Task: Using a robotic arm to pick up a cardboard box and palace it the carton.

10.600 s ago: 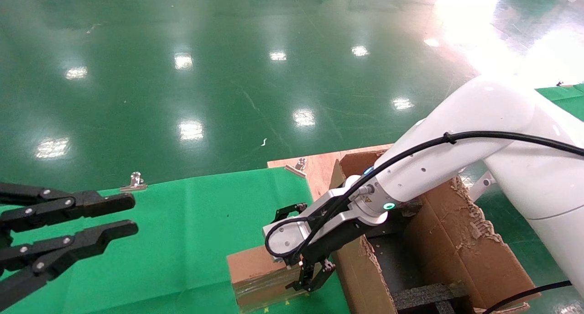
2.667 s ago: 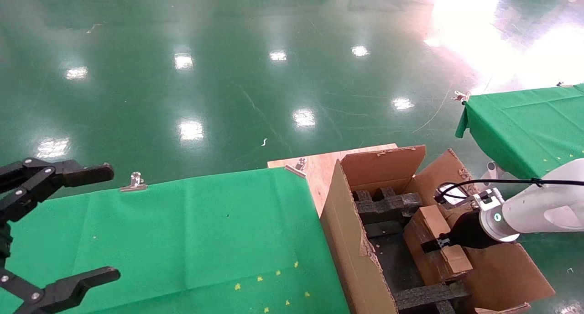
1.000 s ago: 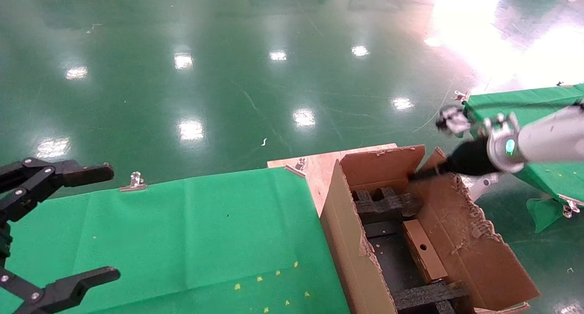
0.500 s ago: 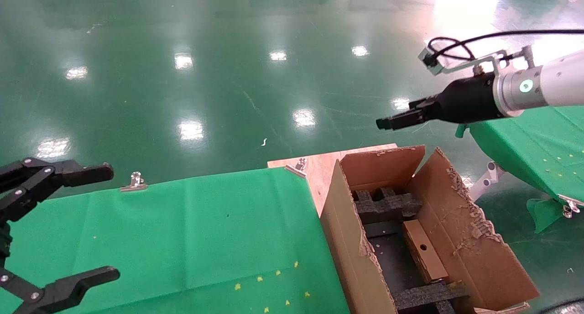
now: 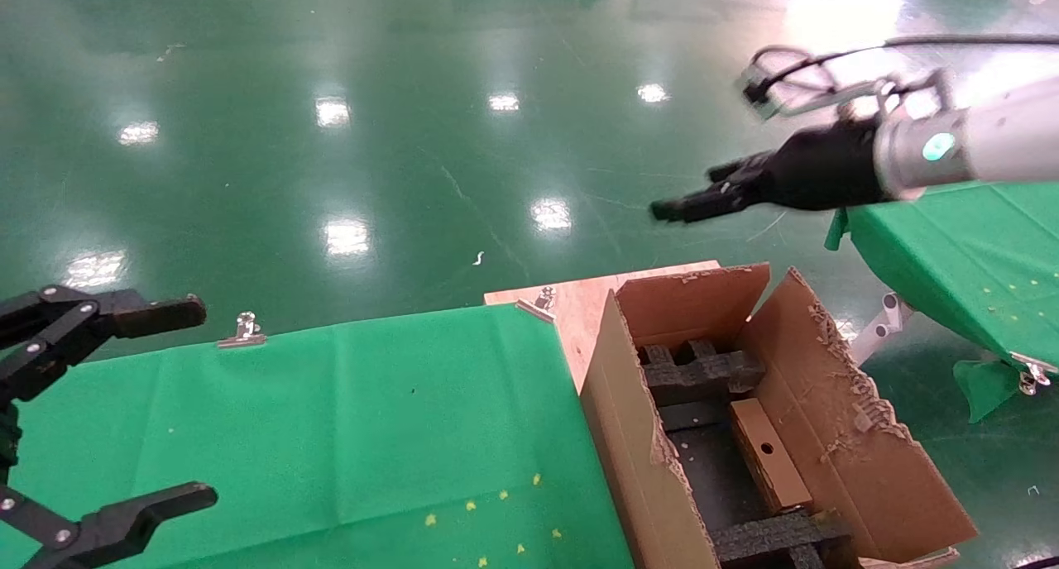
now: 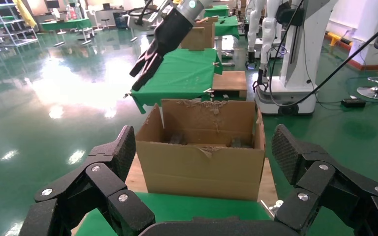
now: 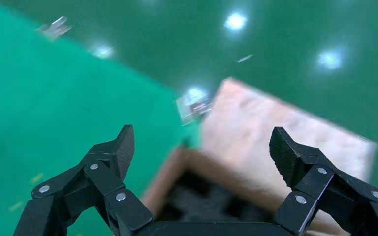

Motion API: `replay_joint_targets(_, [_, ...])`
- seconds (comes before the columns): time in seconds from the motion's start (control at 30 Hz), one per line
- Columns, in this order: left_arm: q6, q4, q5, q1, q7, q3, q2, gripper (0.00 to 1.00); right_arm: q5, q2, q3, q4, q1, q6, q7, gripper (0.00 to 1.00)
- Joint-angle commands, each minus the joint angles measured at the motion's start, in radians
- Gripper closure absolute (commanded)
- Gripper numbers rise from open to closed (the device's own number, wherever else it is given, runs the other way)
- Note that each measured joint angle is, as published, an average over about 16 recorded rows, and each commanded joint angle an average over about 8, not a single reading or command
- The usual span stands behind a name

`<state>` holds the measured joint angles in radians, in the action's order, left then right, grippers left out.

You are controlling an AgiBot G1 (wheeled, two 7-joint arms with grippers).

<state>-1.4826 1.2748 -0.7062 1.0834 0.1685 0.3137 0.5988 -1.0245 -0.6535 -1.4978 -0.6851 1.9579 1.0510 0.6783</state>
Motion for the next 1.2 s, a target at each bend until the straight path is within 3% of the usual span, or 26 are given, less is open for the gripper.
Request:
replay_joint_targets(0.03, [0.0,0.0,0.0,0.0,0.0,0.0,0.0,0.0,0.01,0.001,0.04,-0.02,-0.029,0.015,-0.016,0.0])
replay_joint_targets(1.2, [0.0,0.0,0.001,0.0,-0.001,0.001,0.0,0.0,0.2,0.029,0.828,-0.407,-0.6,0.302,-0.333,0.0])
